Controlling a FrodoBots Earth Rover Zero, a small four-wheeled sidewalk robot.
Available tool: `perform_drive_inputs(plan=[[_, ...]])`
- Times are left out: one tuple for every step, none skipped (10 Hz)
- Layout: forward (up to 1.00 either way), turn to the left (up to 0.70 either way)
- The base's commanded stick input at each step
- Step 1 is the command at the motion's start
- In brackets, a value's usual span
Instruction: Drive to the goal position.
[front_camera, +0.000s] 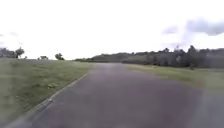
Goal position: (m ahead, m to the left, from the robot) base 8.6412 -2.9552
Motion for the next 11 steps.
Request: perform_drive_inputs(plan=[[0.70, 0.00], [0.70, 0.00], [0.70, 0.00], [0.70, 0.00], [0.70, 0.00], [0.70, 0.00], [0.70, 0.01], [0.70, 0.07], [0.70, 0.16], [0.70, 0.10], [0.70, 0.04]])
